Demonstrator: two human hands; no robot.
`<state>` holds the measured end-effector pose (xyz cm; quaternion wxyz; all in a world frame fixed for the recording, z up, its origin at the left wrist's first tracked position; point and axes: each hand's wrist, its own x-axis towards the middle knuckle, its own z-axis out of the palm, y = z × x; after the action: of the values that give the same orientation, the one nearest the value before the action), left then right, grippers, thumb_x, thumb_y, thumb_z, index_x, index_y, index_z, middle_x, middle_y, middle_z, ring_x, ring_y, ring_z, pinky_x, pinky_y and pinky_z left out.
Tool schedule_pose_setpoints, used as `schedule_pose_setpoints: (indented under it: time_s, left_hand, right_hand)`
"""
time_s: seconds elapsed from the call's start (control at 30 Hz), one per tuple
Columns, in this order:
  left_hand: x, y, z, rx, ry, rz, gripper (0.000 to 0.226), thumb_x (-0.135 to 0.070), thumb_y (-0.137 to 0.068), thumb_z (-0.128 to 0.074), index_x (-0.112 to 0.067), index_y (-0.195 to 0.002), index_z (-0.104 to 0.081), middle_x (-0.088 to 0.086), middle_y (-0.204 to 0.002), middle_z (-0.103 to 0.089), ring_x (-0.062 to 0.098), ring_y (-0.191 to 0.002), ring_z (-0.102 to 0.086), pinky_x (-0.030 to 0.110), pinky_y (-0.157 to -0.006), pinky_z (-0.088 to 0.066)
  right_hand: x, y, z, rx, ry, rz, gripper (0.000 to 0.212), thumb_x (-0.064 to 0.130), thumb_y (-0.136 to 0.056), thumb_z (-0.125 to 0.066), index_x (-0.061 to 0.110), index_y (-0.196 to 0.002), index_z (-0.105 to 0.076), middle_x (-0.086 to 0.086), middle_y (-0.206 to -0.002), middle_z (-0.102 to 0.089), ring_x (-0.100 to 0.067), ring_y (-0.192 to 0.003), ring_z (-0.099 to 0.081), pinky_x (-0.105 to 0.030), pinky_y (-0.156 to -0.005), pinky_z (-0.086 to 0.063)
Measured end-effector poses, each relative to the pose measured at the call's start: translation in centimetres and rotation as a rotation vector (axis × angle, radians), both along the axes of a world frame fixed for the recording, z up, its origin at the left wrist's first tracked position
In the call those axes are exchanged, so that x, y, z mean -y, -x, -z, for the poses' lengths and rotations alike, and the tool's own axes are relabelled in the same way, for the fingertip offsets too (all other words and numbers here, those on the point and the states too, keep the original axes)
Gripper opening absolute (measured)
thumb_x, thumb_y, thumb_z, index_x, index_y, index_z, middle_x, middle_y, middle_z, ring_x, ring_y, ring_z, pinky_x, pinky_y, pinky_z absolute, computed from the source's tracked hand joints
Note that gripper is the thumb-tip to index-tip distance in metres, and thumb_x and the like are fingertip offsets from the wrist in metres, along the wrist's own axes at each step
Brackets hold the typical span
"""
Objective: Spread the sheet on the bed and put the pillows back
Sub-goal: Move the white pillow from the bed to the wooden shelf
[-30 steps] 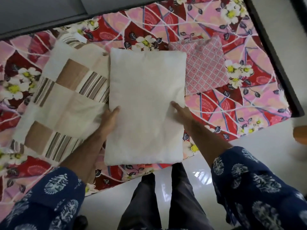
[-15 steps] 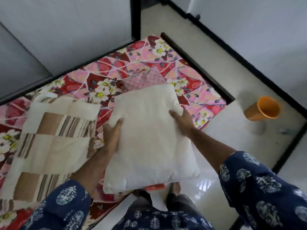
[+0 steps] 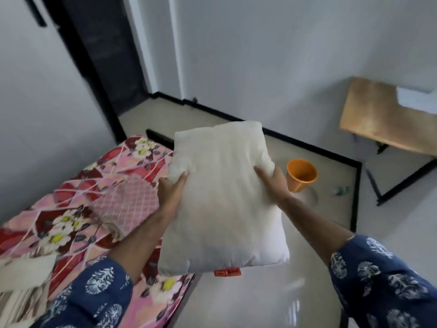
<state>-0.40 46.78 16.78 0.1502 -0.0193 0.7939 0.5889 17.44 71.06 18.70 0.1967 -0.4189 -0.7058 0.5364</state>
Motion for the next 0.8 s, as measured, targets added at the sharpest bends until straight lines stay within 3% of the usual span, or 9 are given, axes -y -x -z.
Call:
schedule_pose_setpoints:
  time_s: [0.1,0.17,0.33,0.5,0.67,0.8]
  left_hand:
    - [-8.2,-1.4,-3.0,-0.031,-0.073,0.093,0.062,-0.058,-0.073,-0.077,-0.013,-0.11,-0.056,0.007,-0.115,-0.068,0.025,-0.104,-0.067,0.039,-0.093,-0.055]
    - [-13.6,-2.3,-4.7,-0.065,-0.098,0.145,0.05,-0.045,-0.082,-0.079,-0.015,-0.11,-0.05,0.007,-0.117,-0.065,0.022,-0.106,-0.064,0.035,-0.092,-0.052]
    - [-26.4,-2.4,-6.9,-0.102,-0.095,0.269,0.069,-0.051,-0.076,-0.082,-0.008,-0.117,-0.047,0.011,-0.124,-0.06,0.027,-0.112,-0.06,0.041,-0.098,-0.049]
    - [-40.2,-2.6,-7.8,-0.134,-0.137,0.415,0.062,-0.049,-0.081,-0.079,-0.011,-0.113,-0.043,0.011,-0.122,-0.057,0.026,-0.109,-0.059,0.042,-0.096,-0.05]
    - [-55.3,-1.2,-8.5,-0.148,-0.196,0.555,0.062,-0.045,-0.081,-0.082,-0.012,-0.116,-0.042,0.012,-0.13,-0.055,0.027,-0.117,-0.058,0.041,-0.1,-0.048]
    - [-66.8,0.3,-10.2,-0.136,-0.163,0.698,0.065,-0.047,-0.082,-0.08,-0.011,-0.114,-0.037,0.013,-0.13,-0.051,0.027,-0.115,-0.056,0.04,-0.094,-0.047]
  right_hand:
    - [-6.8,-2.9,-3.2,-0.073,-0.027,0.066,0.037,0.049,-0.089,-0.072,0.027,-0.113,-0.054,0.016,-0.101,-0.064,-0.016,-0.104,-0.063,-0.034,-0.09,-0.048]
    - [-11.2,-4.6,-4.8,-0.094,-0.041,0.108,0.036,0.047,-0.089,-0.072,0.027,-0.113,-0.055,0.019,-0.098,-0.062,-0.017,-0.103,-0.063,-0.031,-0.087,-0.047]
    - [-21.3,-7.7,-7.1,-0.159,-0.055,0.245,0.045,0.046,-0.089,-0.072,0.02,-0.121,-0.055,0.009,-0.108,-0.063,-0.017,-0.106,-0.062,-0.03,-0.088,-0.046]
    - [-31.8,-10.1,-8.3,-0.192,-0.105,0.353,0.055,0.046,-0.089,-0.072,0.017,-0.133,-0.055,0.005,-0.119,-0.064,-0.017,-0.109,-0.062,-0.032,-0.092,-0.048]
    - [-43.5,-10.7,-10.1,-0.163,-0.157,0.462,0.041,0.04,-0.092,-0.071,0.018,-0.122,-0.055,0.008,-0.105,-0.063,-0.014,-0.099,-0.059,-0.027,-0.085,-0.042]
    - [-52.4,-10.9,-11.5,-0.134,-0.182,0.563,0.059,0.05,-0.088,-0.072,0.01,-0.129,-0.056,-0.001,-0.12,-0.066,-0.018,-0.105,-0.061,-0.029,-0.084,-0.044]
